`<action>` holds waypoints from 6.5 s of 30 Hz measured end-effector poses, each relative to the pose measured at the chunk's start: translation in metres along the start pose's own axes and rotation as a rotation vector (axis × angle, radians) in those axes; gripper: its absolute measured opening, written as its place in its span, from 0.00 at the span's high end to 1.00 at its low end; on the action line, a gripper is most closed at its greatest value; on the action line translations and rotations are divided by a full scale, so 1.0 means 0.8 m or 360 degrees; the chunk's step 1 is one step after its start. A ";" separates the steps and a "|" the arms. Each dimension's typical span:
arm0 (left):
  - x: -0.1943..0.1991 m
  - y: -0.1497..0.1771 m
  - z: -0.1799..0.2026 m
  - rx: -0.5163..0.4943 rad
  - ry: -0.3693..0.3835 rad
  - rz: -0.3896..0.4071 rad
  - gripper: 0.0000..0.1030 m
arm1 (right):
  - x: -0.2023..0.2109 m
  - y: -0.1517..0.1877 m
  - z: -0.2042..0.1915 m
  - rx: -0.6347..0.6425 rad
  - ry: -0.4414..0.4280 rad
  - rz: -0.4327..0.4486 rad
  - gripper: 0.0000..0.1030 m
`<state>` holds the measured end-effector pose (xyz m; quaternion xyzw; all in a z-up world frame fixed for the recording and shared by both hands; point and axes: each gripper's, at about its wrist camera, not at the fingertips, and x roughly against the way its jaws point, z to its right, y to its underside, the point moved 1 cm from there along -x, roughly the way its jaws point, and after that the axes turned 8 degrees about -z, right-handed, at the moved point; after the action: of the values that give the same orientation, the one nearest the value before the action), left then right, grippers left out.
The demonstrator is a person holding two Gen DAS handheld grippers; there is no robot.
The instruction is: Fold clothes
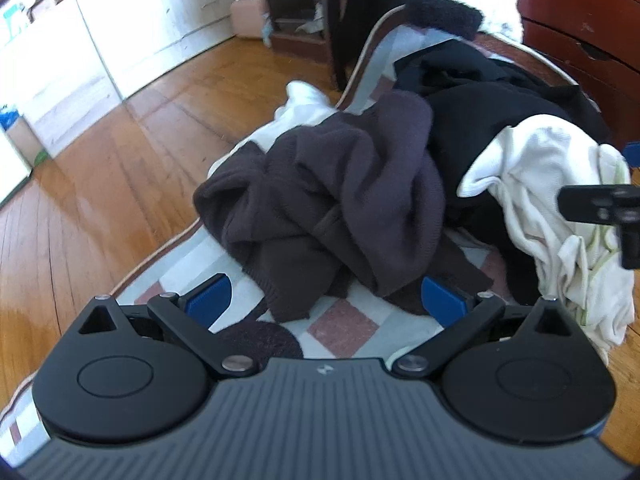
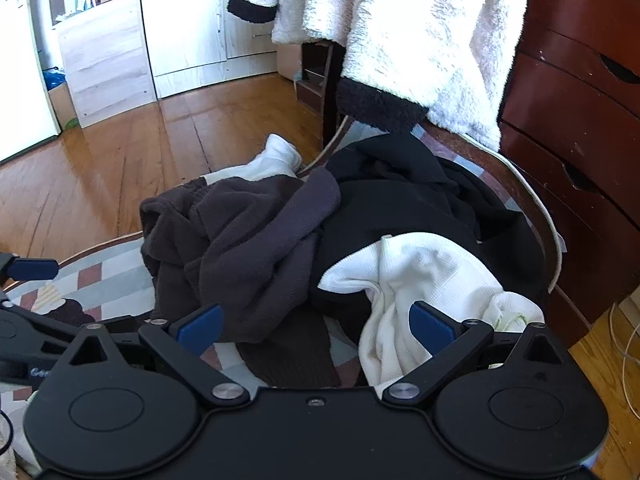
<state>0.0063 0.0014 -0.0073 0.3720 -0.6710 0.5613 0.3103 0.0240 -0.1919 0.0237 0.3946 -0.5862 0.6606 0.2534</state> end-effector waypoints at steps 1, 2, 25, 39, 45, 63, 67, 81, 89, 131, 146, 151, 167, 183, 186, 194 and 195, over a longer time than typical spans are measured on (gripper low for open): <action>0.001 0.000 -0.001 0.0007 0.0010 -0.0009 0.00 | 0.001 -0.001 -0.002 0.0011 0.0001 0.0004 0.02; 0.003 0.000 -0.001 0.0015 0.0021 -0.0017 0.00 | 0.002 -0.001 -0.005 0.0021 0.0003 0.0008 0.02; 0.001 0.005 -0.017 0.0156 0.0151 -0.0095 0.00 | 0.020 -0.003 -0.029 0.0194 0.0046 0.0061 0.02; -0.008 0.008 -0.025 0.0250 0.0172 -0.0168 0.00 | 0.051 -0.001 -0.045 0.0272 -0.0114 0.0119 0.03; -0.014 0.010 -0.019 0.0220 0.0124 -0.0189 0.00 | 0.047 -0.004 -0.046 0.0247 -0.0156 0.0096 0.03; -0.018 0.016 -0.039 0.0391 0.0153 -0.0236 0.00 | 0.030 0.000 -0.035 0.0172 -0.0287 0.0041 0.06; -0.021 0.018 -0.046 0.0436 0.0227 -0.0274 0.00 | 0.025 0.001 -0.031 0.0156 -0.0258 0.0037 0.06; -0.112 0.042 -0.126 0.0774 0.0183 -0.0195 0.19 | -0.111 -0.016 0.007 -0.0194 -0.0694 -0.0075 0.37; -0.165 0.033 -0.141 0.0795 0.0324 -0.0099 0.28 | -0.215 -0.060 0.012 -0.0456 -0.0684 -0.0141 0.10; -0.351 0.043 -0.188 0.1696 0.1175 -0.0074 0.34 | -0.353 -0.042 -0.011 -0.0662 -0.1146 -0.0034 0.55; -0.289 0.048 -0.193 0.1556 0.1119 -0.0033 0.68 | -0.257 -0.045 -0.010 -0.0281 -0.0809 0.0036 0.36; -0.306 0.018 -0.186 0.1406 0.1031 -0.0044 0.41 | -0.352 -0.042 -0.021 -0.0920 -0.1098 -0.0141 0.26; -0.269 0.063 -0.181 0.1647 0.1688 -0.0019 0.66 | -0.320 -0.057 -0.052 -0.1201 -0.1722 -0.0328 0.73; -0.085 0.128 -0.384 0.1835 0.1574 0.0551 0.66 | -0.201 -0.210 -0.307 -0.0633 -0.2192 -0.0574 0.73; -0.036 0.147 -0.453 0.1900 0.1509 0.0707 0.66 | -0.147 -0.253 -0.394 -0.0369 -0.2246 -0.0542 0.73; 0.135 0.171 -0.578 0.1760 0.1239 0.1229 0.66 | 0.017 -0.298 -0.543 0.0138 -0.2572 -0.0253 0.75; 0.155 0.175 -0.587 0.1740 0.1191 0.1281 0.66 | 0.029 -0.300 -0.556 0.0170 -0.2598 -0.0232 0.75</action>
<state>-0.1789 0.4582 0.1060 -0.0146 -0.2327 0.9705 0.0608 0.1027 0.2827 0.1803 0.7997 -0.5267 0.1744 -0.2296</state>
